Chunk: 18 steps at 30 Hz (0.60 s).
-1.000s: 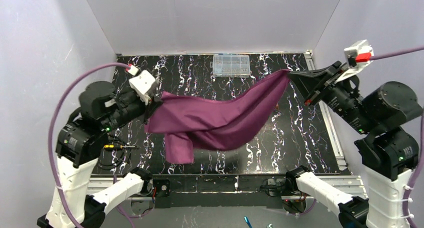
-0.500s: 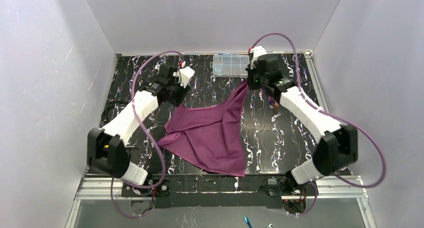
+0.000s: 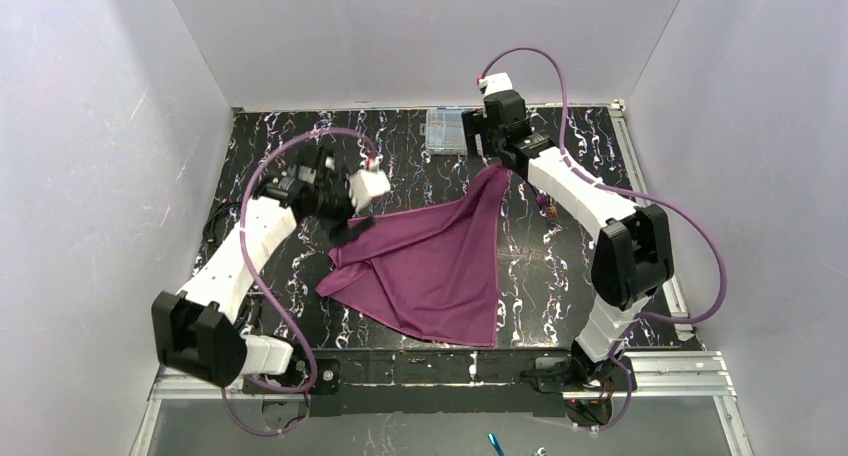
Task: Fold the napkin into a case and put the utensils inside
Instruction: Flatten out the crumpled napkin at the center of the board, then smooth out the napkin at the center of the board.
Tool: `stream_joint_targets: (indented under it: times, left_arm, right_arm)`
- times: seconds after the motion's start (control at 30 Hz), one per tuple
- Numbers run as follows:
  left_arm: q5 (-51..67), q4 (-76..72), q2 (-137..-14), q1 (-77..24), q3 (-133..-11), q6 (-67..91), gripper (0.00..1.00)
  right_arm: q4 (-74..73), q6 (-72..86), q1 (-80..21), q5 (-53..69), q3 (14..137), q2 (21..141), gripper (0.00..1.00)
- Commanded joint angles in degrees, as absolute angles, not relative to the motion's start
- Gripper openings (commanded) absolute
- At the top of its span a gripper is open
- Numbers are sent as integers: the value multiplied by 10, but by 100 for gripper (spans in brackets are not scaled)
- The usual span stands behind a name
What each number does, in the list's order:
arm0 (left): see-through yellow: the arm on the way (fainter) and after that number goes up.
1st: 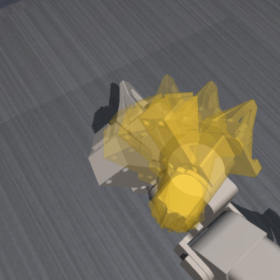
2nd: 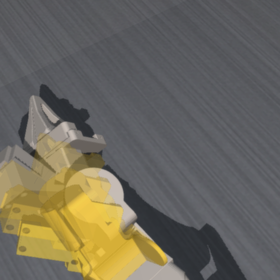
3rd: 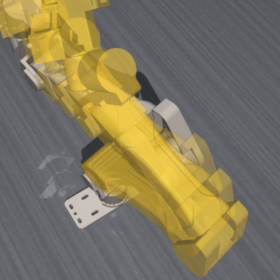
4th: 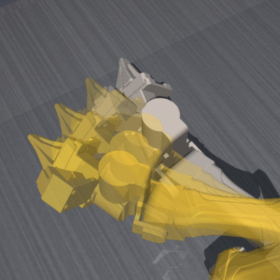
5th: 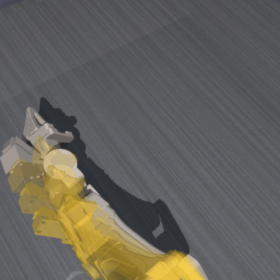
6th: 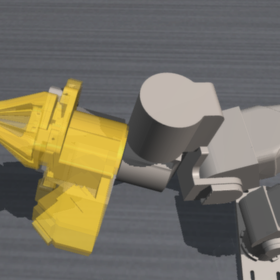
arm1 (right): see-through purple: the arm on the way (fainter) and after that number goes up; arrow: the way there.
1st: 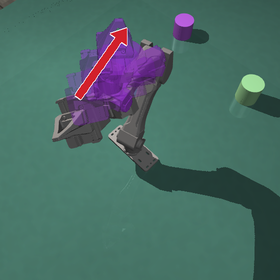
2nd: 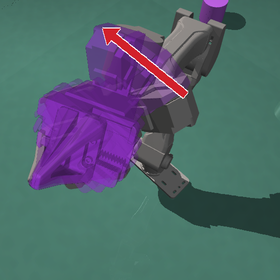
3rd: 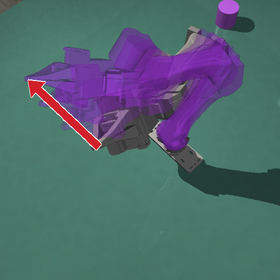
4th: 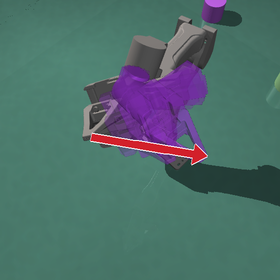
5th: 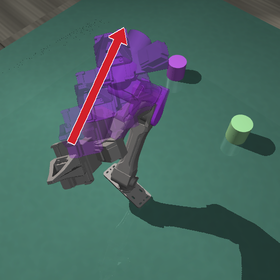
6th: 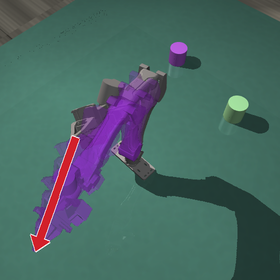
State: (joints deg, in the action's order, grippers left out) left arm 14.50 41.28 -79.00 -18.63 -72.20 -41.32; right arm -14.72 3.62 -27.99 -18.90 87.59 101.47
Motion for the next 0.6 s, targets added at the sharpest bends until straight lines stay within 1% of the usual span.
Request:
stream_joint_targets:
  times: [0.0, 0.07, 0.13, 0.33, 0.43, 0.57]
  left_arm:
    - [238, 593, -733, -188, -618, -589, 84]
    - [226, 629, -720, -188, -586, -617, 83]
    - [201, 643, -709, -188, -554, -640, 81]
    - [137, 590, -692, -189, -473, -646, 77]
    - [111, 547, -699, -189, -449, -645, 75]
    - [99, 473, -708, -189, -429, -629, 72]
  right_arm:
    - [-200, 54, -328, -301, 835, 941, 98]
    - [-232, 79, -349, -309, 790, 888, 99]
    - [-266, 117, -378, -292, 740, 819, 99]
    - [-376, 262, -461, -197, 594, 676, 97]
    - [-391, 313, -497, -157, 523, 639, 97]
    - [-379, 334, -516, -100, 470, 626, 99]
